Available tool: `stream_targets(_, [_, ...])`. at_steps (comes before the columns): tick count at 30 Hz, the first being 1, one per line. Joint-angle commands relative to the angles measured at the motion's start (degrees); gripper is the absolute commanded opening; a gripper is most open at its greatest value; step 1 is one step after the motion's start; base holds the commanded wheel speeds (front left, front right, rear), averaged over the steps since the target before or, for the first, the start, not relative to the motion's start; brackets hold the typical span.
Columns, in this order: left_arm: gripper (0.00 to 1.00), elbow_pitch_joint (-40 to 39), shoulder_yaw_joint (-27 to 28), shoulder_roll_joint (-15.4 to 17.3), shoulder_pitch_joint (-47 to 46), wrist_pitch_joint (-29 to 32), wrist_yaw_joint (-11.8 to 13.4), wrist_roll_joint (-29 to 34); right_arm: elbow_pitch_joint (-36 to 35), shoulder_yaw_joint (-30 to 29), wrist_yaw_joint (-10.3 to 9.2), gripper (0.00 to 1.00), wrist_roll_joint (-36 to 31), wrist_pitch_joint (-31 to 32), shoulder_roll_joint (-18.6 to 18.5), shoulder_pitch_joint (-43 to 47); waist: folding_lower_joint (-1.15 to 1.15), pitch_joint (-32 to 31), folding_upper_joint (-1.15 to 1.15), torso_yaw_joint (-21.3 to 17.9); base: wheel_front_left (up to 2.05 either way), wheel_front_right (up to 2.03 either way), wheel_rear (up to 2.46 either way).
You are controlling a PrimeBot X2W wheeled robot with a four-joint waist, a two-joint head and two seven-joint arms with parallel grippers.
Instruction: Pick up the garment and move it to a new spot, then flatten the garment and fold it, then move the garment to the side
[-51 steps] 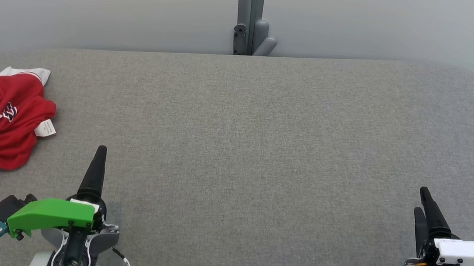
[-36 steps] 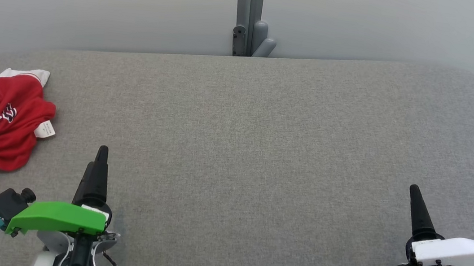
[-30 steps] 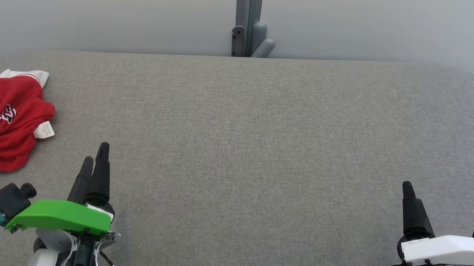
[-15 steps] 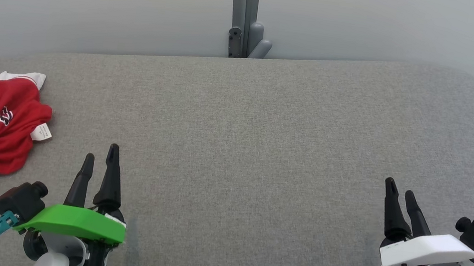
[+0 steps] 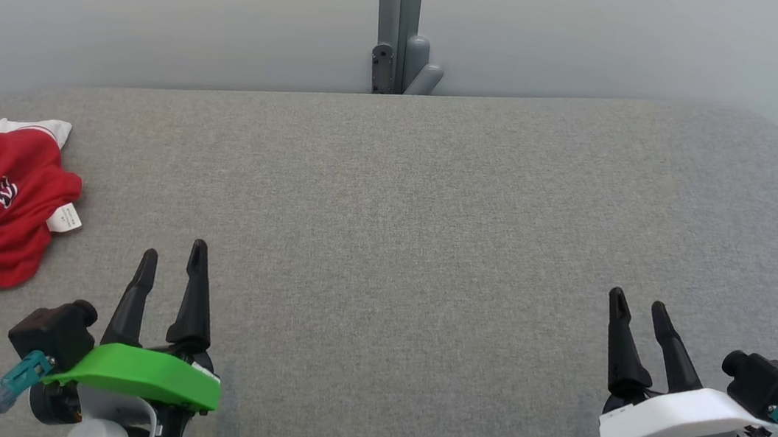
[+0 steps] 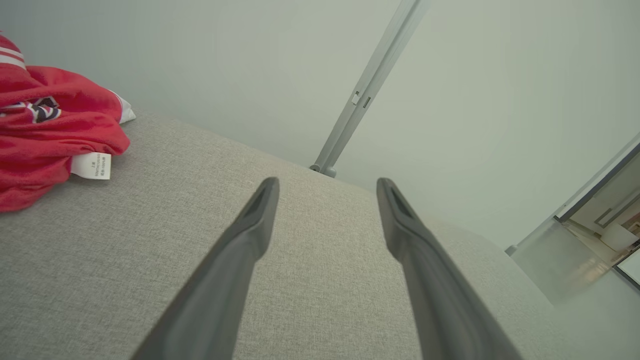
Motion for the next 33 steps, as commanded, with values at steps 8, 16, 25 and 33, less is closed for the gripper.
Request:
stream_targets(8, [1.0,-2.4,-0.5,0.3,0.7,-1.3,0.5,6.0,-2.1,1.8,0.03,1.0,-5.7,-2.0,-0.5,0.7,0.0,0.1,0.0,0.0,0.0,0.0,0.0])
stream_targets(16, [1.0,-3.1,-1.2,0.3,1.3,-2.2,0.5,10.4,-3.0,3.3,0.02,1.0,-9.9,-3.3,-0.5,1.0,0.0,0.1,0.0,-0.2,0.0,0.0,0.0])
stream_targets(25, [1.0,-3.6,-1.6,0.3,2.0,-3.0,1.0,14.4,-4.3,4.6,0.03,1.0,-13.3,-4.6,-0.6,1.4,0.0,0.1,0.0,-0.2,0.0,0.0,0.0])
stream_targets(33, [1.0,-4.1,-1.8,0.3,2.7,-3.7,1.2,17.8,-5.2,5.6,0.03,1.0,-16.6,-5.8,-0.6,2.1,0.0,0.0,0.0,-0.3,0.0,0.0,0.0])
